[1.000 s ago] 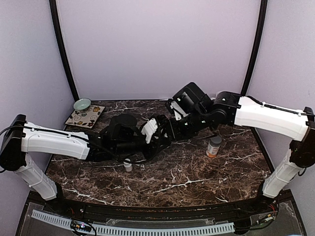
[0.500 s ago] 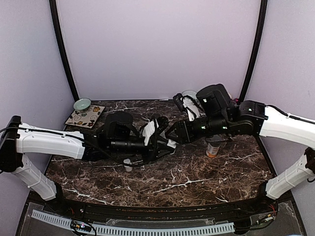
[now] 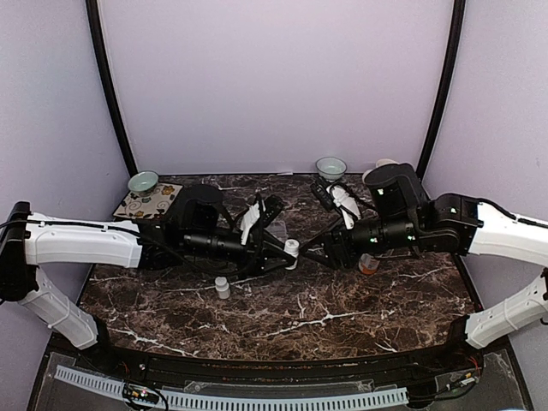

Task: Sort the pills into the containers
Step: Screw the lid of the pill bottle onto the pill bottle.

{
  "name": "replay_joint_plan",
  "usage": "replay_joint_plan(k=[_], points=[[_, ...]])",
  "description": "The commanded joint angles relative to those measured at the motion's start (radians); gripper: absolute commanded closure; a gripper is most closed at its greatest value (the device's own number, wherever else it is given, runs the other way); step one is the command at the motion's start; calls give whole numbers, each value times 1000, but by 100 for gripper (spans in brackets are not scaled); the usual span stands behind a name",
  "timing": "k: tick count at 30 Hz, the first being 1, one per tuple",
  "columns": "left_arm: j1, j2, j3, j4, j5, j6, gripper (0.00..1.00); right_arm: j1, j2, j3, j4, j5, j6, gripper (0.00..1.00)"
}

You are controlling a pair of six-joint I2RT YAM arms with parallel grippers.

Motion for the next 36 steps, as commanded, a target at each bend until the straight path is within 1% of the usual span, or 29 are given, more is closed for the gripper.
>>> replay_joint_plan(k=[1,6,13,28,36], points=[[20,-34,46,-29,126,-44,100,-3,-37,-20,55,-57,-62,47],[22,-3,82,-79,202,-47,100,-2,-39,-19,76,-72,-67,48],[22,15,105,-100,238,-51,100,-2,-22,-2,78,-87,-75,49],[23,43,132,-109,257,-41,100,-4,19,6,109,-154,-67,51],[23,54,135,-111,263,-38,100,-9,40,18,111,-175,-71,56]])
